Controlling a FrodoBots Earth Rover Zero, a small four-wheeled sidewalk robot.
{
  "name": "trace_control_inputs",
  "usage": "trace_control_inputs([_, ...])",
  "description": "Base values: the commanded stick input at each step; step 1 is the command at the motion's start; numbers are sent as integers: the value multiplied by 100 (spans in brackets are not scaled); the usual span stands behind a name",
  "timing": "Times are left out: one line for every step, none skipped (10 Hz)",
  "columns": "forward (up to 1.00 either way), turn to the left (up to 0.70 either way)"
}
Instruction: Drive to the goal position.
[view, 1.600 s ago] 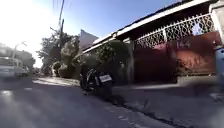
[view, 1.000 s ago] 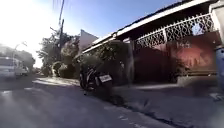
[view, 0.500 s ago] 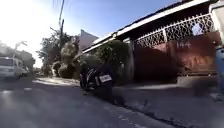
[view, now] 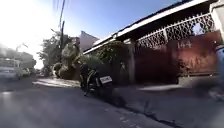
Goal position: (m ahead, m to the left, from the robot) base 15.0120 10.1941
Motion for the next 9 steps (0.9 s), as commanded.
trace_control_inputs([0,8])
trace_control_inputs([0,0])
trace_control_inputs([0,0])
trace_control_inputs([0,0])
trace_control_inputs([0,0])
trace_control_inputs([0,0])
trace_control_inputs([0,0])
trace_control_inputs([0,0])
trace_control_inputs([0,0])
